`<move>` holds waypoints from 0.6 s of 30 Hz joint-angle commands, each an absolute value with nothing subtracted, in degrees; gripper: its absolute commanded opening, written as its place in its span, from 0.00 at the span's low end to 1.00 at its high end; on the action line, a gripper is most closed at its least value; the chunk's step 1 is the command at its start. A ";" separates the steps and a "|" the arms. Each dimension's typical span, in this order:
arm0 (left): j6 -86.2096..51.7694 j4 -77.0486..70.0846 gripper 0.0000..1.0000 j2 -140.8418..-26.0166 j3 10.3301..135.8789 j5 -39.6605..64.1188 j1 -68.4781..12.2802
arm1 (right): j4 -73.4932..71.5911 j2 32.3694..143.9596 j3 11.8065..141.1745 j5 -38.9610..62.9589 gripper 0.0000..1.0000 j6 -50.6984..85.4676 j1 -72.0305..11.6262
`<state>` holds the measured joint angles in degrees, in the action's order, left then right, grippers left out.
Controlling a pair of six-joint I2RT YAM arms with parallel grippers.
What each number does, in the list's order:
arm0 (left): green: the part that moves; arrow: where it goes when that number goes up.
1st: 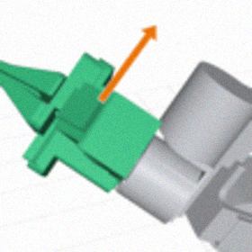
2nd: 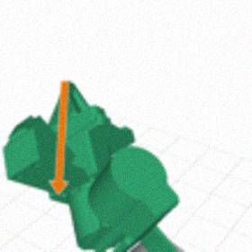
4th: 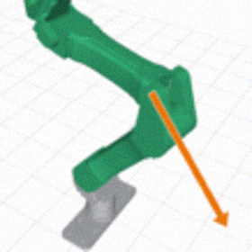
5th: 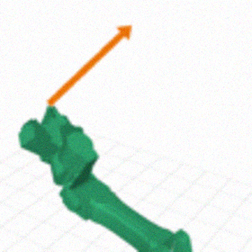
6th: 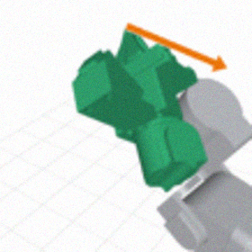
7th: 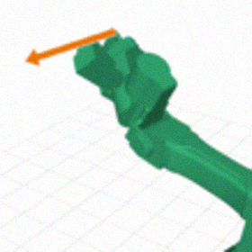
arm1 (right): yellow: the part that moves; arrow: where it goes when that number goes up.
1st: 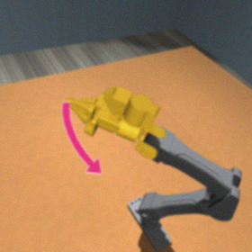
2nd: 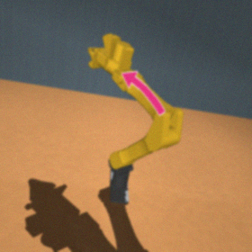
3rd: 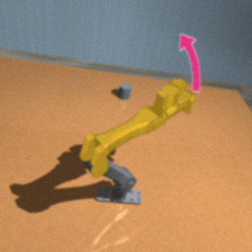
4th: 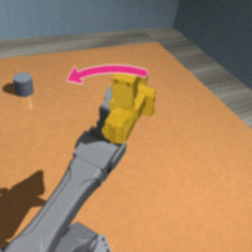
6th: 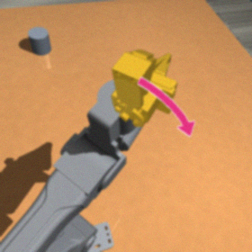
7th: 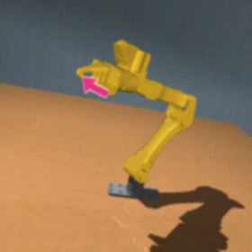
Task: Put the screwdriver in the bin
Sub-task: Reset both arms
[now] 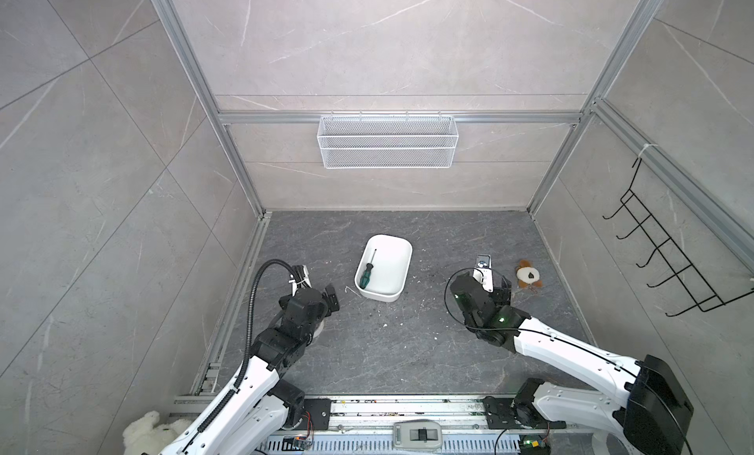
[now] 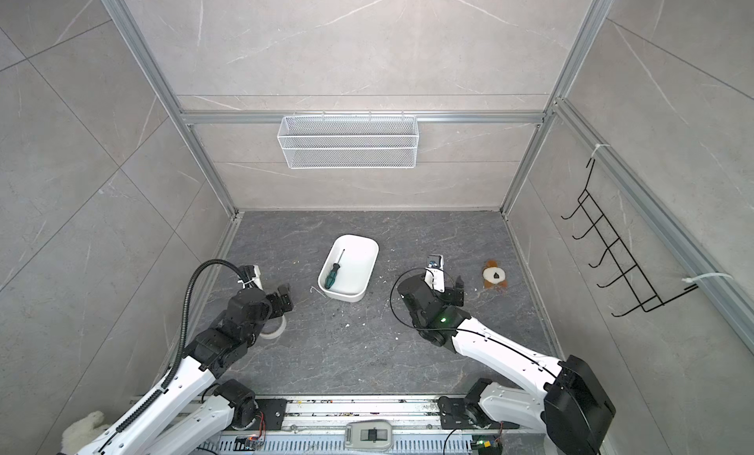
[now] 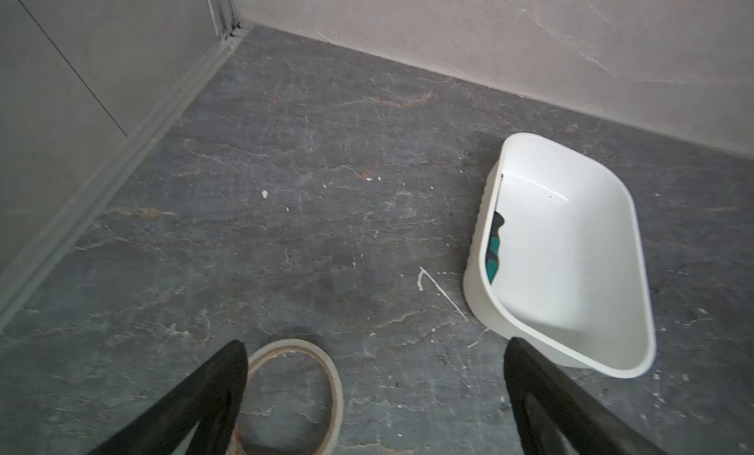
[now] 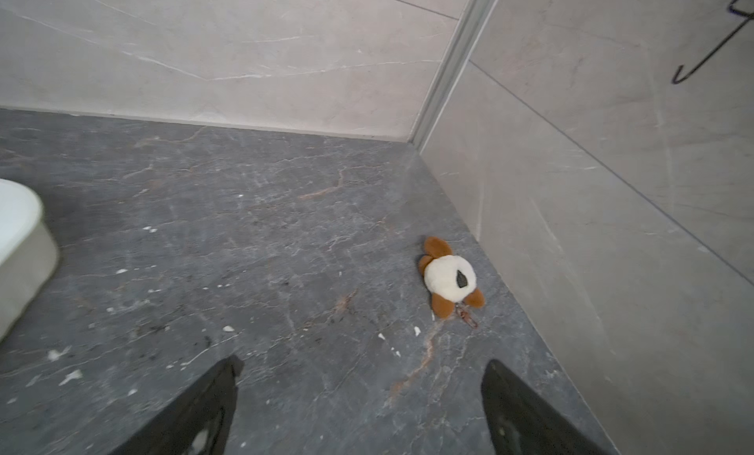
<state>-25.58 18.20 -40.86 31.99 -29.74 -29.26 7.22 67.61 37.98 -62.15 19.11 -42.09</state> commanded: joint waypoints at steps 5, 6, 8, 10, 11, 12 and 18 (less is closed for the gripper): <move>-10.23 7.91 1.00 -37.80 27.37 -42.76 -29.19 | -10.54 74.13 34.98 -65.85 0.96 10.30 -35.64; -8.74 7.20 1.00 -37.58 26.85 -43.10 -29.25 | -12.89 74.92 34.83 -64.74 0.96 7.91 -34.77; -6.03 4.92 1.00 -36.97 25.15 -43.52 -29.21 | -18.23 76.62 33.92 -62.88 0.97 4.33 -32.66; -2.96 1.72 1.00 -36.29 23.24 -42.58 -29.24 | -20.35 77.63 32.97 -60.60 0.97 4.32 -30.55; -1.80 0.69 1.00 -35.91 22.14 -41.89 -29.20 | -20.45 77.98 32.69 -59.25 0.96 5.11 -29.48; -0.66 -0.52 1.00 -35.62 21.23 -41.67 -29.23 | -21.44 78.34 32.18 -57.92 0.97 5.89 -28.38; 9.45 -13.40 1.00 -38.43 14.06 -42.50 -29.16 | -30.65 81.48 28.01 -52.67 0.96 4.93 -24.78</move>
<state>1.02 -3.36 -37.19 15.86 -41.50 -29.26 -22.94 79.26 30.37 -55.61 6.81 -25.10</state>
